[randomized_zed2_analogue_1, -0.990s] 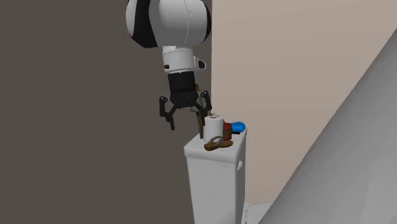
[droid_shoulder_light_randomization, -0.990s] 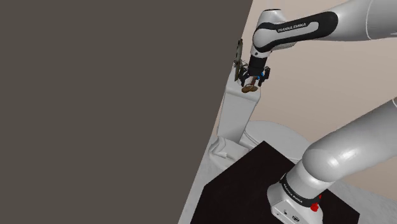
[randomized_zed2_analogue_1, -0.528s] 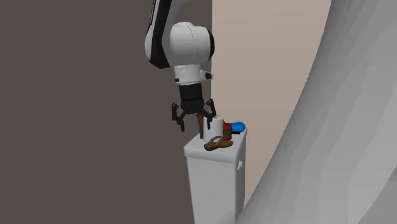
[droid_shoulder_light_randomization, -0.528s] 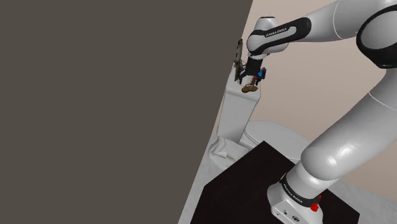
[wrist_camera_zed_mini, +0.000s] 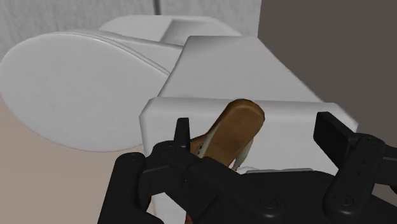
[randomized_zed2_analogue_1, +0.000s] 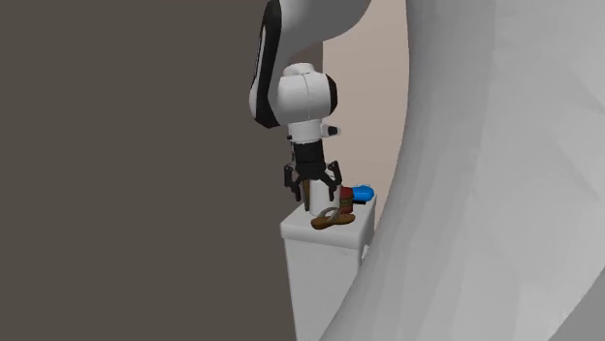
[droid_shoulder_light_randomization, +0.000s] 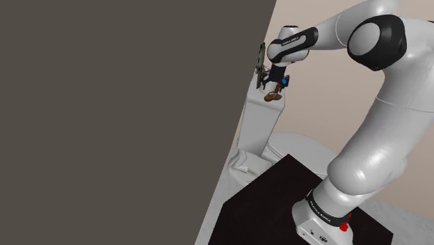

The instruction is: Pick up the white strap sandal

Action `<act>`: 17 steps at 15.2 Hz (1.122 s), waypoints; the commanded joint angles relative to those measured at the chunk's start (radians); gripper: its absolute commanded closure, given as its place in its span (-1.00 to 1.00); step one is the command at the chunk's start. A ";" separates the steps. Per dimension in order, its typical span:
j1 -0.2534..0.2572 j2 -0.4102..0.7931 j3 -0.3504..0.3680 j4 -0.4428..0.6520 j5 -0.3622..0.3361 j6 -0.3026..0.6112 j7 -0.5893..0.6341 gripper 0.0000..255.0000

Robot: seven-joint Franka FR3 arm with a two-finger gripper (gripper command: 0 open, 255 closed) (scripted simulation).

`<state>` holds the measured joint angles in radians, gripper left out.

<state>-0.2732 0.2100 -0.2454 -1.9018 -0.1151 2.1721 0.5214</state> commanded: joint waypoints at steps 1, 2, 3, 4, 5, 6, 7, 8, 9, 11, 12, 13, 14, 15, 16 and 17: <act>-0.018 0.059 -0.013 0.067 0.017 0.005 0.016 -1.00; -0.028 0.089 -0.019 0.098 0.026 0.009 0.023 -1.00; -0.039 0.119 -0.024 0.131 0.036 0.013 0.030 -1.00; -0.050 0.149 -0.030 0.164 0.046 0.015 0.038 -1.00; -0.061 0.179 -0.035 0.198 0.056 0.017 0.045 -1.00; -0.073 0.209 -0.040 0.232 0.066 0.018 0.052 -1.00; -0.079 0.222 -0.041 0.248 0.071 0.018 0.055 -1.00; -0.079 0.228 -0.041 0.242 0.072 0.029 0.056 -1.00; -0.079 0.233 -0.040 0.235 0.073 0.040 0.057 -1.00; -0.081 0.244 -0.039 0.224 0.075 0.062 0.058 -1.00; -0.081 0.250 -0.038 0.219 0.076 0.073 0.059 -1.00; -0.082 0.256 -0.037 0.214 0.077 0.084 0.059 -1.00; -0.082 0.262 -0.037 0.209 0.078 0.094 0.060 -1.00; -0.083 0.266 -0.036 0.206 0.078 0.101 0.060 -1.00; -0.083 0.266 -0.036 0.207 0.078 0.101 0.060 -1.00; -0.083 0.264 -0.036 0.205 0.078 0.100 0.060 1.00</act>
<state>-0.3555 0.4733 -0.2818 -1.6953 -0.0371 2.2704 0.5814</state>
